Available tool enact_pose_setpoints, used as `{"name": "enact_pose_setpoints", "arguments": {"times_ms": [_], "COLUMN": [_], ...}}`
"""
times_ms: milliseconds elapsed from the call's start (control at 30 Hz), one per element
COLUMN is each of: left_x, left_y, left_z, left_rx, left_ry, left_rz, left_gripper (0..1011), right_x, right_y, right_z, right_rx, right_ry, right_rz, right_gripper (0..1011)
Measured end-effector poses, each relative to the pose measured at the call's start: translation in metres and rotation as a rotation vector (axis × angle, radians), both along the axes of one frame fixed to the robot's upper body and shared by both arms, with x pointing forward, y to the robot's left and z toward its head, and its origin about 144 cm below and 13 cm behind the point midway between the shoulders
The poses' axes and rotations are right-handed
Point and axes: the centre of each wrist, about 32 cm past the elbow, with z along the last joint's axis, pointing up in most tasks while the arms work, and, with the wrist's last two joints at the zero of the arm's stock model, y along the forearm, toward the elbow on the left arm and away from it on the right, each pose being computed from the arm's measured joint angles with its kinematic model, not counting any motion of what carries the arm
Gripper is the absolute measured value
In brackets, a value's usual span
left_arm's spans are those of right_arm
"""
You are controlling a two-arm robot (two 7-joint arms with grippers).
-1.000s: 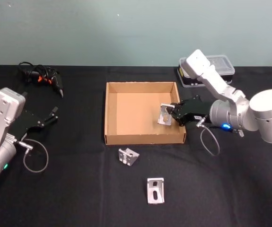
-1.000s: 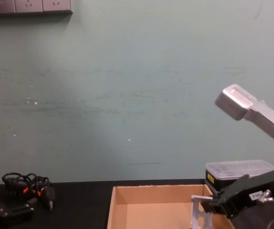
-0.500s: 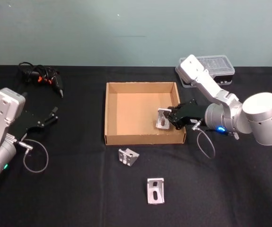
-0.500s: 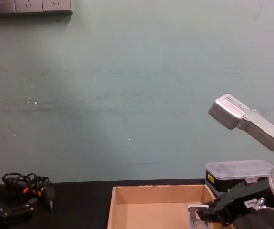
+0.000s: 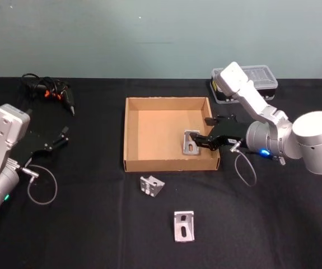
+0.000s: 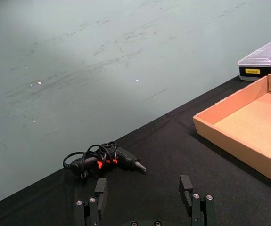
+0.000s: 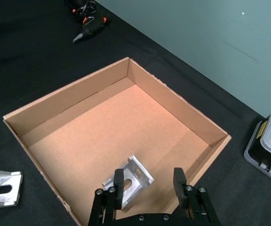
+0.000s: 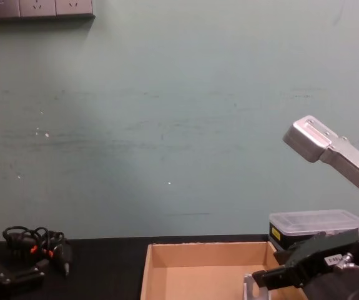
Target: Use one hand to pick up the angle iron from the table and place it into the box.
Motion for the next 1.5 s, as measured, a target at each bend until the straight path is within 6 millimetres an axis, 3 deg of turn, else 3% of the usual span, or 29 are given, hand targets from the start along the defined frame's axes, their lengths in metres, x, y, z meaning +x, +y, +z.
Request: {"name": "enact_pose_setpoints", "arguments": {"times_ms": [233,433,933,1500], "left_x": [0.000,0.000,0.000,0.000], "left_y": [0.000,0.000,0.000,0.000], "left_z": [0.000,0.000,0.000,0.000], "left_rx": [0.000,0.000,0.000,0.000], "left_ry": [0.000,0.000,0.000,0.000], "left_rz": [0.000,0.000,0.000,0.000], "left_gripper": [1000,1000,1000,1000], "right_x": [-0.004,-0.012,-0.028,-0.030], "right_y": [-0.003,-0.008,-0.026,-0.002], "right_z": [0.006,0.018,0.058,0.066], "right_rx": [0.017,0.027,-0.044,-0.167], "right_ry": [-0.023,-0.052,-0.041,0.093], "right_rz": [0.005,0.041,0.355,0.639], "right_gripper": [854,990,1003,1003]}}
